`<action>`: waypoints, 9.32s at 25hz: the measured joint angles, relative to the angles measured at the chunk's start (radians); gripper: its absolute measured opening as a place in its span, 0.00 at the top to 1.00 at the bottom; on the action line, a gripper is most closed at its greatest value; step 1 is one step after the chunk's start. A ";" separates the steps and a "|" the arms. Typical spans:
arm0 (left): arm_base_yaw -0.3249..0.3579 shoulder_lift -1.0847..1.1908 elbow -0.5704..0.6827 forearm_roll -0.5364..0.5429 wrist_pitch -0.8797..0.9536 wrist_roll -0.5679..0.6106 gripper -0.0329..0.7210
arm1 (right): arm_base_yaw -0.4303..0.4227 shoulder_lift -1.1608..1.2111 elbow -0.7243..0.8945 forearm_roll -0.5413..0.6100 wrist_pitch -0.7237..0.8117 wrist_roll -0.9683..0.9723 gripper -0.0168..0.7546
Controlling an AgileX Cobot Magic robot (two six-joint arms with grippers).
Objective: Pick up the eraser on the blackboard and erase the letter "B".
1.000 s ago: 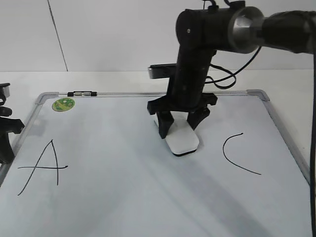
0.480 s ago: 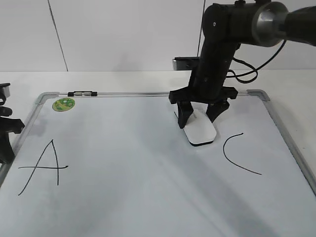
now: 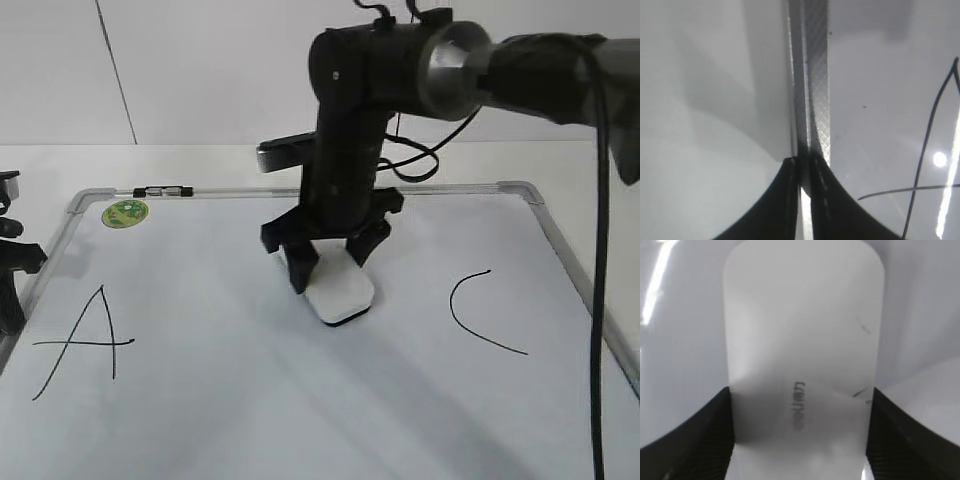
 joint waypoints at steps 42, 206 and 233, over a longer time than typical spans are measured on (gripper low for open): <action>0.000 0.002 0.000 0.008 0.009 0.000 0.92 | -0.193 -0.186 0.016 0.015 -0.004 -0.018 0.25; 0.000 -1.379 0.245 0.100 0.345 0.010 0.57 | -0.577 -2.128 1.311 0.057 -0.035 -0.202 0.21; 0.000 -1.862 0.597 0.120 0.205 0.010 0.64 | -0.577 -2.300 1.420 -0.056 -0.065 -0.216 0.21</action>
